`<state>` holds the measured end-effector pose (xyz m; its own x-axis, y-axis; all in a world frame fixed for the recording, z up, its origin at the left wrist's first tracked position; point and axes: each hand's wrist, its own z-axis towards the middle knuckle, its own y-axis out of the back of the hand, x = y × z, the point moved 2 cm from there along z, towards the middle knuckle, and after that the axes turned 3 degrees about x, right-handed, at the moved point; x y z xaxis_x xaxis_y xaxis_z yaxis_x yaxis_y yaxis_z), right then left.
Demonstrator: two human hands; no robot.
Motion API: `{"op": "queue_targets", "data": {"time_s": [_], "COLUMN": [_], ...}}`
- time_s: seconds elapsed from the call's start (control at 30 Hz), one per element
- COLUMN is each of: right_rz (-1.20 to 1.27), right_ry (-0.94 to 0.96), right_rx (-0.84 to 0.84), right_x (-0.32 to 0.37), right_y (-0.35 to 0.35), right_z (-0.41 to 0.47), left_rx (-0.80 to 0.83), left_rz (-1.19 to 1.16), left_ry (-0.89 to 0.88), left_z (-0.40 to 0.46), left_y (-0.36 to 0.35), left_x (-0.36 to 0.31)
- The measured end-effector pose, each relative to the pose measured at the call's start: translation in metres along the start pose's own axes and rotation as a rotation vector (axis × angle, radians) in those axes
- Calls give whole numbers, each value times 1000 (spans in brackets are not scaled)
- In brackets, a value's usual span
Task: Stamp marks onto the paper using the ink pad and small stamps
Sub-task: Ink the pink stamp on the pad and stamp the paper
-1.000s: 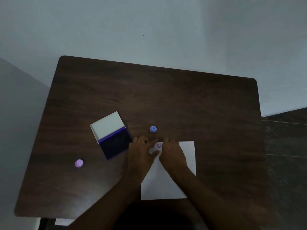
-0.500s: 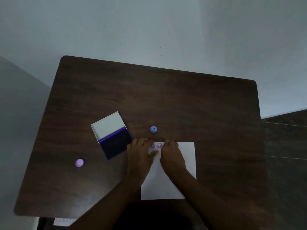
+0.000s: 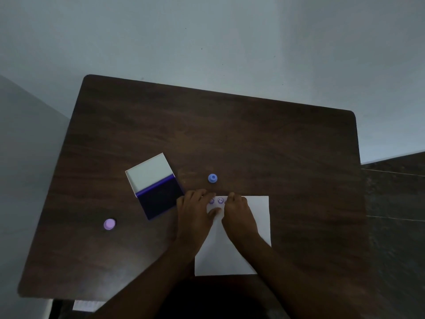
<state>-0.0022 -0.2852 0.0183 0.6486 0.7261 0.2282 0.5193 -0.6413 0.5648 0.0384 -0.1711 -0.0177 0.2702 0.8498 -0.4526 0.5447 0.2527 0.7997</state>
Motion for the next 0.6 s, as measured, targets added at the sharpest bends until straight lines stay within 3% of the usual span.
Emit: {"op": "queue_targets", "data": {"time_s": [0.43, 0.6], "right_rz": [32, -16], "right_ry": [16, 68], "right_rx": [0, -39], "right_x": [-7, -11], "right_y": [-9, -15], "right_z": [6, 12], "left_rx": [92, 10], "left_rz": [42, 81], "left_ry": [-38, -75], "left_z": [7, 8], "left_y": [-17, -18], "left_x": [1, -1]}}
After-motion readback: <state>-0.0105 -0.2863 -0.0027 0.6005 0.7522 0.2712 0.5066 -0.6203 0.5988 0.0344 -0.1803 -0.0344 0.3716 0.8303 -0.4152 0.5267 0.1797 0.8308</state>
